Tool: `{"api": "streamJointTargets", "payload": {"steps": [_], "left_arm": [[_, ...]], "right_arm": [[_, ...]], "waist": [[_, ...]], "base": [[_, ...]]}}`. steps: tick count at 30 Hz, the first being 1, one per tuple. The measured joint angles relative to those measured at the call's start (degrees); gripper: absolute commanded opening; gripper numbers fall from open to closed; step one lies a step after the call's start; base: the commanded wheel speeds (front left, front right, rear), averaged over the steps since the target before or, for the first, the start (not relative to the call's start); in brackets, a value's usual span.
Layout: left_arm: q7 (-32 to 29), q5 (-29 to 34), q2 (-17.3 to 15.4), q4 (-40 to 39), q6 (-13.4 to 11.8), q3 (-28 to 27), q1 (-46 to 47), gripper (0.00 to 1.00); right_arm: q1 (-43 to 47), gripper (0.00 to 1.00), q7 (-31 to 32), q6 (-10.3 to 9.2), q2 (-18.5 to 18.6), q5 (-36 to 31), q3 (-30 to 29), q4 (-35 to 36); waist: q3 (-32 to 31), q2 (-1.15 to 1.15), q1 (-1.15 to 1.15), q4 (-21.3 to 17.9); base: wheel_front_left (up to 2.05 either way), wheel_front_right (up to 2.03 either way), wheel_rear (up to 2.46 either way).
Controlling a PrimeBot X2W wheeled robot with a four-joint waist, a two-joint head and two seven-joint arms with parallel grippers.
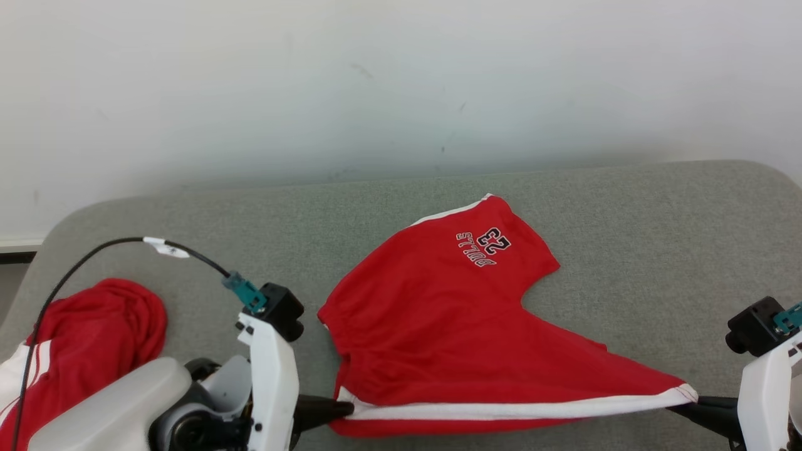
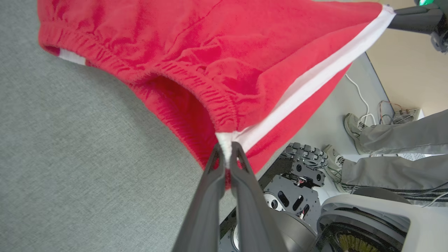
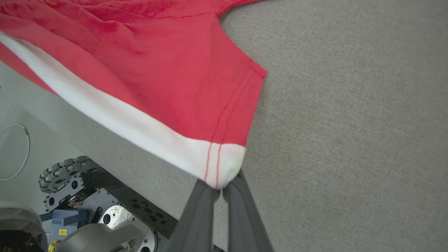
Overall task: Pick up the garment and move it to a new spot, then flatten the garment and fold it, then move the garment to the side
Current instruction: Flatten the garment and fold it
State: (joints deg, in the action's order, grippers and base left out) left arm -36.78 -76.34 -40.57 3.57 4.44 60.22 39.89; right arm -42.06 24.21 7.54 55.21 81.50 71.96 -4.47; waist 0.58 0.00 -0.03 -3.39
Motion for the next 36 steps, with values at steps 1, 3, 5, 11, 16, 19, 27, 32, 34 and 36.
{"api": "streamJointTargets", "payload": {"steps": [1, 3, 5, 11, 16, 19, 27, 32, 34, 36], "left_arm": [[0.0, -0.6, -0.6, -1.2, -0.5, -0.1, -0.7, 0.0], [-0.5, -1.0, -1.7, -3.3, -1.1, -0.1, -1.7, 0.0], [-0.7, -1.5, -2.6, -5.0, -1.5, -0.5, -1.8, 0.0], [-3.8, -5.7, -3.1, -5.1, -3.1, -3.4, 1.4, 0.0], [-7.6, -7.8, -2.0, -3.2, -4.3, -5.7, 7.4, 0.0], [-8.6, -7.8, -1.2, -1.3, -4.6, -6.7, 11.1, 0.0], [-10.0, -7.8, 3.0, 5.2, -4.5, -8.8, 18.6, 0.0], [-10.1, -7.4, 6.0, 9.0, -4.0, -9.9, 23.5, 0.0], [-10.1, -7.1, 7.1, 10.3, -3.5, -9.9, 25.0, 0.0], [-10.1, -6.7, 8.1, 11.6, -3.1, -9.9, 26.5, 0.0]], "right_arm": [[0.4, 0.0, 0.8, 0.0, 0.9, 0.4, 0.0, 1.4], [0.8, 0.0, 1.8, 0.0, 2.0, 1.3, -0.8, 4.4], [0.7, 0.0, 2.5, 0.0, 3.0, 1.8, -1.9, 6.1], [-3.5, 0.0, 5.8, 0.0, 3.4, 1.8, -5.8, 5.2], [-10.2, 0.0, 8.8, 0.0, 0.3, 1.3, -9.3, 0.4], [-14.7, 0.0, 11.1, 0.0, -2.1, 0.2, -11.1, -3.9], [-26.3, 0.0, 17.2, 0.0, -10.9, -2.1, -13.8, -16.8], [-32.6, 0.0, 19.7, 0.0, -15.9, -4.3, -14.4, -24.4], [-34.6, 0.0, 20.0, 0.0, -17.6, -5.3, -14.5, -27.1], [-36.5, 0.0, 20.0, 0.0, -19.1, -6.2, -14.8, -29.3]], "waist": [[0.1, 0.0, 0.0, 0.0], [0.5, 0.0, 0.01, -0.1], [1.0, 0.0, 0.01, 0.0], [4.3, 0.0, 0.01, 0.5], [9.1, 0.0, 0.02, 1.3], [12.3, 0.0, 0.03, 1.9], [20.2, 0.0, 0.04, 4.1], [24.2, 0.0, 0.04, 5.9], [25.7, 0.0, 0.04, 6.7], [26.9, 0.0, 0.05, 7.5]], "base": [[0.0, 0.0, 0.0], [0.0, 0.0, 0.0], [0.0, 0.0, 0.0], [0.0, 0.0, 0.0], [0.0, 0.0, 0.0], [0.0, 0.0, 0.0], [0.0, 0.0, 0.0], [0.0, 0.0, 0.0], [0.0, 0.0, 0.0], [0.0, 0.0, 0.0]]}}
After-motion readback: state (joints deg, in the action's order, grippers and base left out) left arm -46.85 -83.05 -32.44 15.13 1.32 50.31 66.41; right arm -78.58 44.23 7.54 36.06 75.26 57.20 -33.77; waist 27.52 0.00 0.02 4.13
